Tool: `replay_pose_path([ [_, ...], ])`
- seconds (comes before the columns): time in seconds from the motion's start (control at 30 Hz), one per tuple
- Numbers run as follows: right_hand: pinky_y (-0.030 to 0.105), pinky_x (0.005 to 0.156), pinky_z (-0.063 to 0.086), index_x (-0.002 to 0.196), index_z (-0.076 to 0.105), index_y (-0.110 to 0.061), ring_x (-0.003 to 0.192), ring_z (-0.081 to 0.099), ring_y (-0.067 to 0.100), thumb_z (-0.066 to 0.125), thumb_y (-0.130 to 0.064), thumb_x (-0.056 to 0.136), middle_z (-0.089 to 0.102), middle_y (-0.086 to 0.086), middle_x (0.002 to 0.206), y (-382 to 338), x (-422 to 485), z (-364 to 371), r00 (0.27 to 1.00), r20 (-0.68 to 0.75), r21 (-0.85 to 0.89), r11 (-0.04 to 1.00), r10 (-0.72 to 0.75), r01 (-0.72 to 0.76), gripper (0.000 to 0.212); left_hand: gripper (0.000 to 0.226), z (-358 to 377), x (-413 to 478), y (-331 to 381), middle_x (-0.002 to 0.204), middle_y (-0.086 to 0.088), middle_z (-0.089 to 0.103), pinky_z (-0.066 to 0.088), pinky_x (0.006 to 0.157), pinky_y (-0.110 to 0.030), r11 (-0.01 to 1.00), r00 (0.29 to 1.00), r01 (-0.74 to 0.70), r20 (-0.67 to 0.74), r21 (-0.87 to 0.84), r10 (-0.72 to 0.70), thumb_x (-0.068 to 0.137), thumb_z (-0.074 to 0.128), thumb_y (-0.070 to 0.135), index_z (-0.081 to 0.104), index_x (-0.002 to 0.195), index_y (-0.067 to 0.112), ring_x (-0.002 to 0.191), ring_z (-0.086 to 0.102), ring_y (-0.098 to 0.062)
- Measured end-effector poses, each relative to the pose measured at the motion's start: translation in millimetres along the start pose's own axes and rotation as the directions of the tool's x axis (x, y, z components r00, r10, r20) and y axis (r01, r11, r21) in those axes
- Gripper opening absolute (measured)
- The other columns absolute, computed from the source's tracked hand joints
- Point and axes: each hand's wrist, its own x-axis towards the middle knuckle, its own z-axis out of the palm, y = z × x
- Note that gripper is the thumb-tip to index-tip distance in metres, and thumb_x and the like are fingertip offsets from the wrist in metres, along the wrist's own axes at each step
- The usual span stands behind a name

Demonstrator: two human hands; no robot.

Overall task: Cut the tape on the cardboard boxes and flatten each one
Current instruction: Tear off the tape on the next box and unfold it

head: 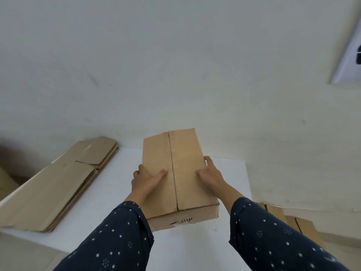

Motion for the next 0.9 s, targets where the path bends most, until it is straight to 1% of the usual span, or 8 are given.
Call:
replay_pose_path([
  [0.17, 0.044, 0.096, 0.048, 0.149, 0.027, -0.032, 0.106, 0.056, 0.024, 0.046, -0.02, 0.092, 0.054, 0.001, 0.124, -28, 24, 38, 0.999, -0.054, -0.04, 0.999, 0.008, -0.01, 0.061, 0.098, -22, 46, -16, 0.152, -0.013, 0.019, 0.037, 0.11, -0.047, 0.998, 0.995, -0.025, 0.098, 0.059, 0.02, 0.088, 0.054, 0.072, 0.007, 0.159, 0.023, 0.135, 0.039, -0.038],
  [0.33, 0.04, 0.104, 0.04, 0.153, 0.027, -0.029, 0.122, 0.045, 0.022, 0.046, -0.029, 0.098, 0.035, 0.0, 0.148, -35, 34, 76, 0.992, -0.114, -0.002, 0.998, 0.057, -0.058, 0.058, 0.082, -26, 81, -42, 0.158, -0.013, 0.013, 0.032, 0.113, -0.047, 1.0, 0.965, -0.016, 0.26, -0.007, 0.017, 0.095, 0.041, 0.069, 0.003, 0.159, 0.034, 0.139, 0.035, -0.039],
  [0.5, 0.048, 0.113, 0.033, 0.152, 0.028, -0.032, 0.135, 0.037, 0.023, 0.048, -0.036, 0.096, 0.027, -0.009, 0.155, -37, 38, 118, 0.969, -0.219, 0.037, 0.994, 0.113, -0.107, 0.06, 0.076, -22, 111, -68, 0.163, -0.013, 0.012, 0.025, 0.118, -0.052, 0.999, 0.919, -0.006, 0.394, -0.034, 0.019, 0.096, 0.035, 0.071, 0.001, 0.158, 0.043, 0.145, 0.029, -0.039],
  [0.63, 0.052, 0.107, 0.037, 0.149, 0.029, -0.039, 0.134, 0.037, 0.024, 0.055, -0.044, 0.085, 0.03, -0.013, 0.153, -43, 35, 149, 0.941, -0.302, -0.061, 0.982, 0.151, -0.177, 0.069, 0.088, -23, 134, -89, 0.168, -0.005, 0.006, 0.013, 0.122, -0.057, 0.989, 0.805, 0.117, 0.591, -0.091, -0.041, 0.084, 0.032, 0.083, -0.003, 0.156, 0.048, 0.152, 0.014, -0.03],
  [0.7, 0.05, 0.102, 0.038, 0.149, 0.031, -0.037, 0.133, 0.037, 0.023, 0.058, -0.042, 0.085, 0.031, -0.014, 0.152, -48, 32, 165, 0.92, -0.358, -0.136, 0.966, 0.159, -0.22, 0.07, 0.098, -30, 137, -94, 0.167, -0.003, 0.013, 0.014, 0.123, -0.054, 0.958, 0.736, 0.254, 0.67, -0.136, -0.1, 0.078, 0.026, 0.09, 0.007, 0.159, 0.04, 0.152, 0.017, -0.027],
  [0.77, 0.051, 0.101, 0.036, 0.147, 0.032, -0.037, 0.134, 0.035, 0.023, 0.061, -0.043, 0.083, 0.029, -0.014, 0.152, -57, 31, 180, 0.895, -0.419, -0.229, 0.937, 0.15, -0.264, 0.07, 0.091, -39, 135, -94, 0.165, -0.003, 0.021, 0.019, 0.121, -0.049, 0.934, 0.678, 0.314, 0.729, -0.168, -0.097, 0.087, 0.022, 0.085, 0.012, 0.161, 0.032, 0.15, 0.024, -0.027],
  [0.83, 0.055, 0.104, 0.033, 0.145, 0.034, -0.037, 0.136, 0.031, 0.024, 0.063, -0.048, 0.081, 0.019, -0.01, 0.156, -73, 29, 201, 0.879, -0.458, -0.292, 0.912, 0.13, -0.288, 0.071, 0.093, -43, 138, -93, 0.165, -0.004, 0.02, 0.023, 0.116, -0.053, 0.941, 0.638, 0.302, 0.766, -0.155, -0.078, 0.085, 0.027, 0.087, 0.002, 0.16, 0.038, 0.149, 0.025, -0.029],
  [0.9, 0.057, 0.106, 0.03, 0.144, 0.034, -0.035, 0.139, 0.027, 0.029, 0.061, -0.062, 0.077, 0.001, 0.0, 0.161, -87, 30, 225, 0.856, -0.504, -0.355, 0.878, 0.11, -0.322, 0.077, 0.104, -49, 139, -85, 0.161, -0.005, 0.027, 0.031, 0.109, -0.056, 0.949, 0.623, 0.277, 0.78, -0.153, -0.055, 0.075, 0.032, 0.095, 0.002, 0.159, 0.041, 0.143, 0.033, -0.033],
])
